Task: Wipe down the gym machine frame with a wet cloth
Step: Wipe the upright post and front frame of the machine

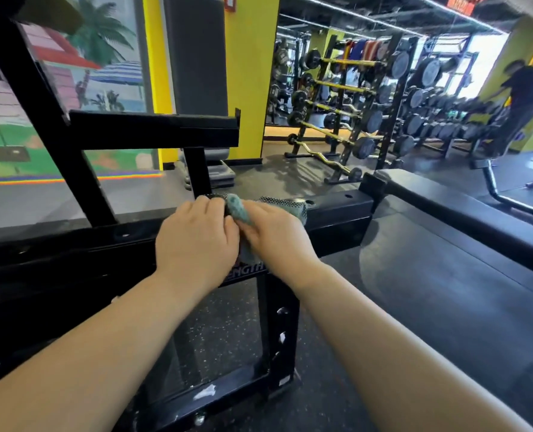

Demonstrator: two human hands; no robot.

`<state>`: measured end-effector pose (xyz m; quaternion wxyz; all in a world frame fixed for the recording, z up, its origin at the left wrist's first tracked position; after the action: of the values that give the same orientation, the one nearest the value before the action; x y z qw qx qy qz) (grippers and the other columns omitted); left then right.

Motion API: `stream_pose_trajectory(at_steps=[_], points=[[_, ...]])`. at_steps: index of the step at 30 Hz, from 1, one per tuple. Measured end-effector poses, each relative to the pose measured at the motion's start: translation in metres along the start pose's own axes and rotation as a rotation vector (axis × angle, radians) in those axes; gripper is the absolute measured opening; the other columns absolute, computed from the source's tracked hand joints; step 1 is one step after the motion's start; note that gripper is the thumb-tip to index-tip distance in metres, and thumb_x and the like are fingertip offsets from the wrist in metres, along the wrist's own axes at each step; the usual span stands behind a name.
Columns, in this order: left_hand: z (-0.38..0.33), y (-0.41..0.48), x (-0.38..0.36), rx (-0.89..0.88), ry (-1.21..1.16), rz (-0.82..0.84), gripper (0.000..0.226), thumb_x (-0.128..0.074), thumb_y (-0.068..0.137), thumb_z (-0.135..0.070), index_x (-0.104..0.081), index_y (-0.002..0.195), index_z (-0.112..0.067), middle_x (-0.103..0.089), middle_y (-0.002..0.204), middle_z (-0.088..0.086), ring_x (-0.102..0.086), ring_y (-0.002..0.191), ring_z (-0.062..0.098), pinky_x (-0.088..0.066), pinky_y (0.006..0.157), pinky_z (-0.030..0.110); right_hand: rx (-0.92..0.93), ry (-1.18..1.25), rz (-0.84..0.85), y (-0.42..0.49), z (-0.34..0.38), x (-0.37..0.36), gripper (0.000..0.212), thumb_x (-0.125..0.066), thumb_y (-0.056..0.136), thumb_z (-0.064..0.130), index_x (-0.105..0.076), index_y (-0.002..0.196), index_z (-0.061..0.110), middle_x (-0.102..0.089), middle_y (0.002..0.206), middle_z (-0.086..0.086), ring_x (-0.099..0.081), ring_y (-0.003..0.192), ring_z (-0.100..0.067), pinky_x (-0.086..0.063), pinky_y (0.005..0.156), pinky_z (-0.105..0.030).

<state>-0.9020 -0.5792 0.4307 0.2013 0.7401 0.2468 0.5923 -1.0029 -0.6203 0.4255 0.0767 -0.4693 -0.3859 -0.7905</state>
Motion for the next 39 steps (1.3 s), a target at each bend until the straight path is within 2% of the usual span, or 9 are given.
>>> stream_pose_trajectory(at_steps=[3,6,10,16,19,23,29,34,39], points=[[-0.009,0.004,-0.002,0.018,0.073,0.062,0.065,-0.009,0.083,-0.044,-0.06,0.107,-0.011,-0.06,0.1,0.008,-0.054,0.088,0.032,-0.04,0.065,0.035,-0.015,-0.149,0.062,0.008,-0.058,0.02,0.033,-0.046,0.098,0.035,-0.061,0.115,0.011,-0.065,0.108,-0.004,-0.059,0.102,-0.024,-0.046,0.08,-0.035],[-0.018,0.006,-0.008,0.051,0.129,0.153,0.045,-0.023,0.096,-0.041,-0.053,0.121,-0.018,-0.053,0.117,0.005,-0.047,0.103,0.031,-0.041,0.08,0.039,-0.319,-0.312,0.095,0.013,-0.134,0.051,0.034,-0.04,0.101,0.035,-0.058,0.096,0.006,-0.061,0.088,-0.009,-0.059,0.09,-0.03,-0.04,0.071,-0.035],[-0.022,0.005,-0.012,0.065,0.16,0.197,0.041,-0.024,0.096,-0.04,-0.051,0.121,-0.019,-0.05,0.119,0.004,-0.043,0.11,0.032,-0.041,0.092,0.046,-0.568,-0.274,-0.011,0.013,-0.141,0.057,0.037,-0.039,0.101,0.036,-0.062,0.103,0.008,-0.063,0.088,-0.011,-0.062,0.092,-0.033,-0.044,0.07,-0.034],[-0.023,0.004,-0.012,0.065,0.161,0.137,0.046,-0.023,0.09,-0.034,-0.061,0.107,-0.014,-0.056,0.106,0.007,-0.046,0.099,0.035,-0.043,0.083,0.047,-0.171,-0.162,0.083,0.013,-0.062,0.022,0.026,-0.038,0.1,0.04,-0.049,0.088,0.02,-0.051,0.079,0.005,-0.052,0.076,-0.018,-0.037,0.065,-0.03],[-0.022,0.003,-0.013,0.024,0.125,0.078,0.056,-0.023,0.082,-0.035,-0.069,0.097,-0.008,-0.061,0.091,0.012,-0.05,0.083,0.037,-0.044,0.072,0.048,-0.352,-0.11,0.082,0.012,-0.128,0.045,0.03,-0.037,0.1,0.042,-0.055,0.098,0.018,-0.057,0.082,-0.001,-0.058,0.08,-0.023,-0.047,0.072,-0.035],[-0.022,-0.001,-0.013,-0.028,0.151,0.052,0.056,-0.025,0.081,-0.035,-0.072,0.094,-0.008,-0.062,0.084,0.012,-0.051,0.074,0.037,-0.047,0.065,0.048,-0.581,-0.176,-0.032,0.011,-0.171,0.068,0.029,-0.04,0.1,0.037,-0.054,0.095,0.011,-0.051,0.081,-0.004,-0.059,0.091,-0.034,-0.038,0.067,-0.031],[-0.017,0.005,-0.008,-0.016,0.13,0.048,0.063,-0.015,0.084,-0.04,-0.066,0.116,-0.02,-0.062,0.107,0.004,-0.051,0.091,0.03,-0.041,0.073,0.037,-0.302,-0.15,0.057,0.024,-0.113,0.034,0.024,-0.045,0.098,0.038,-0.05,0.087,0.018,-0.052,0.073,0.001,-0.051,0.071,-0.02,-0.036,0.063,-0.029],[-0.013,0.003,-0.007,-0.046,0.111,0.144,0.045,-0.023,0.097,-0.036,-0.053,0.13,-0.027,-0.051,0.128,-0.003,-0.044,0.11,0.025,-0.039,0.083,0.035,-0.513,-0.393,0.044,0.024,-0.181,0.073,0.032,-0.046,0.099,0.033,-0.057,0.103,0.003,-0.063,0.1,-0.02,-0.057,0.098,-0.037,-0.04,0.074,-0.037],[0.002,-0.001,0.008,-0.101,-0.113,0.155,0.046,-0.028,0.096,-0.033,-0.053,0.132,-0.021,-0.053,0.129,0.0,-0.044,0.116,0.022,-0.038,0.093,0.034,-0.666,-0.306,-0.03,0.023,-0.169,0.066,0.035,-0.045,0.099,0.034,-0.06,0.103,0.003,-0.062,0.1,-0.017,-0.057,0.1,-0.036,-0.039,0.072,-0.033]])
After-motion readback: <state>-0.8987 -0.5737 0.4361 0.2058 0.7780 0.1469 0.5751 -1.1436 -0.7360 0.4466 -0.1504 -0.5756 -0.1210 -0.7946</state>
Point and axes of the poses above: each hand's wrist, its own y-axis towards the middle knuckle, its own x-axis out of the back of the hand, z = x × y, the point moved 6 cm from there along y, towards the middle knuckle
